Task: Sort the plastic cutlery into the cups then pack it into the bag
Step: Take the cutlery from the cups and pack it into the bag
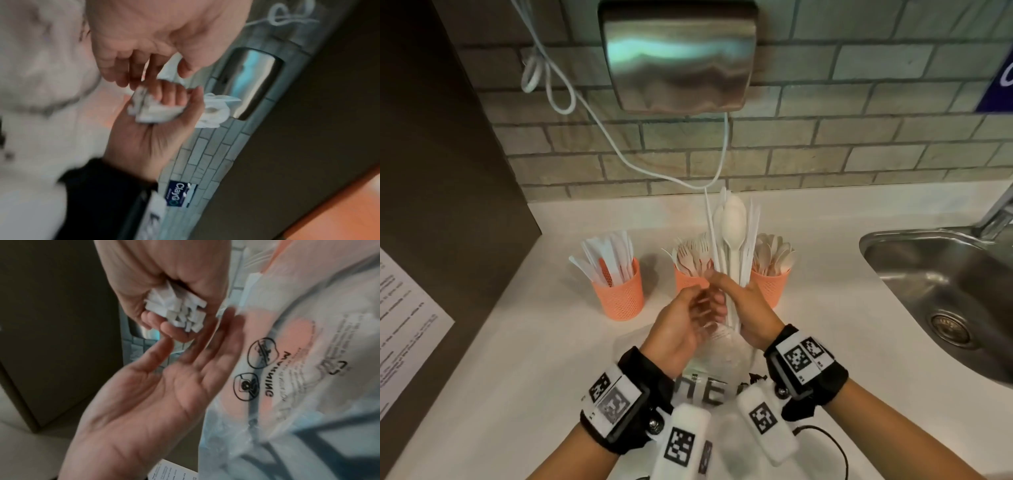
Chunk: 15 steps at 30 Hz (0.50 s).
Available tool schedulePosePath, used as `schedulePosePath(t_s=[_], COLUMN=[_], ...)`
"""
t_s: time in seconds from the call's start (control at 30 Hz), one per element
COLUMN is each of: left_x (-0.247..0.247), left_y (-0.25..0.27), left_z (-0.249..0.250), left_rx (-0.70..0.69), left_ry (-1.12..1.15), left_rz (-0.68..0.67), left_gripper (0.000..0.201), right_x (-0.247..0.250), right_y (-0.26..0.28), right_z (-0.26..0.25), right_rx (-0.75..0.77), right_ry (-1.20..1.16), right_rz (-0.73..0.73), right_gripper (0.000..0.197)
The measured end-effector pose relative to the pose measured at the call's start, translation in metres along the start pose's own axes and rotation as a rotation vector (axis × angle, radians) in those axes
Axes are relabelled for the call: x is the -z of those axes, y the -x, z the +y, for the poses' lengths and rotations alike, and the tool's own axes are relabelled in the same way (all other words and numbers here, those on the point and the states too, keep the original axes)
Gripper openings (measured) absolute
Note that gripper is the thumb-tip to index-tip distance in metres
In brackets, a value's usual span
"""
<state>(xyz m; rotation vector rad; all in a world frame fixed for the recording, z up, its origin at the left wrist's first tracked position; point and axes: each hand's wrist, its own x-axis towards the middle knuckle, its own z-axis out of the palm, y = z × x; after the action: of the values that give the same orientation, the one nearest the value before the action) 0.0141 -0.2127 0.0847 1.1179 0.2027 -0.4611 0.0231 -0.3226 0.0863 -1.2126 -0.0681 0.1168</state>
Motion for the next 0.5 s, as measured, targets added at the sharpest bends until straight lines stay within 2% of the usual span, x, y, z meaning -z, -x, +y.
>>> schedulePosePath(t_s=[0.1, 0.2, 0.33, 0.5], left_x=[0.008, 0.005, 0.004, 0.009], left_y=[0.002, 0.001, -0.002, -0.005], left_z=[0.017, 0.025, 0.021, 0.018], left_rx=[-0.231, -0.376, -0.424, -0.423], left_ry=[-0.205, -0.344, -0.374, -0.398], left_rz=[0.053, 0.123, 0.177, 0.162], left_gripper=[0.028, 0.024, 0.023, 0.010], right_x=[0.008, 0.009, 0.006, 0.011], right_y=[0.008, 0.013, 0.017, 0.018], right_z=[0.002, 0.012, 0.017, 0.020], right_rx=[-0.049, -0.066, -0.078, -0.141], right_ry=[0.039, 0.113, 0.104, 0.037], right_rz=[-0.094, -0.112, -0.139, -0.148], right_gripper=[0.011, 0.006, 0.009, 0.022])
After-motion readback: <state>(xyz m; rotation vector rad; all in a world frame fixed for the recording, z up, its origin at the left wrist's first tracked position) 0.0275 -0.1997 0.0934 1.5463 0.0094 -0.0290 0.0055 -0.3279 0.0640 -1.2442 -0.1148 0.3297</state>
